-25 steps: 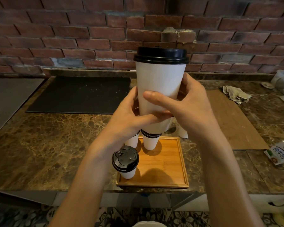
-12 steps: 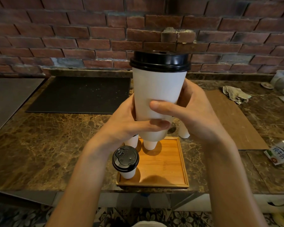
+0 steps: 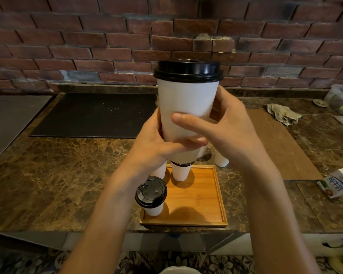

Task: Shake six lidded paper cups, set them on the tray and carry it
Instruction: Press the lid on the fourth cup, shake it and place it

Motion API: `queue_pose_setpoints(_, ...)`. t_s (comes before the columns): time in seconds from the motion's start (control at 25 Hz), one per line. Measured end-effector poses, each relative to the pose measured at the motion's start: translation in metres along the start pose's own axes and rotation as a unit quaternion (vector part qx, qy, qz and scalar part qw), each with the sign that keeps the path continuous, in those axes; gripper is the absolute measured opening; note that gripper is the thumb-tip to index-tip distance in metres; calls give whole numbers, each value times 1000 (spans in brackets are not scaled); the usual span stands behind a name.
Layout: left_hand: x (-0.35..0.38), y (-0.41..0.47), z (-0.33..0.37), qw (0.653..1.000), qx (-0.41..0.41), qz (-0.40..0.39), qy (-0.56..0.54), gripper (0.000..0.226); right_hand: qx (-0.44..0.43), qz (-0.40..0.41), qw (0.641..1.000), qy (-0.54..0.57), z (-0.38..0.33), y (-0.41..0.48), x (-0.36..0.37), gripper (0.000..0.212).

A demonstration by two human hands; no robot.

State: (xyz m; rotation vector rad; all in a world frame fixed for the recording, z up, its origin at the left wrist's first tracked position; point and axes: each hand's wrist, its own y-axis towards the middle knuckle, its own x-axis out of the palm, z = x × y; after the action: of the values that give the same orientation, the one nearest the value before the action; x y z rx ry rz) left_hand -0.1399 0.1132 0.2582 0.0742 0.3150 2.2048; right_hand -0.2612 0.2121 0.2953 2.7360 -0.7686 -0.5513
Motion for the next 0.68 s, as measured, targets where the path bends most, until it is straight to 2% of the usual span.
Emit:
queue_pose_setpoints(0.16,5,1,-4,999,9,38,24,63,9,32,999,-8,3,0,8,72)
queue_pose_setpoints(0.32,8,2,-9,998,10,57,32,64,17,53,998,-10,5,0,15,64)
queue_pose_setpoints(0.68,6,3,-7,999,5,39,28,68,12,49,999,11,7,3,9,71)
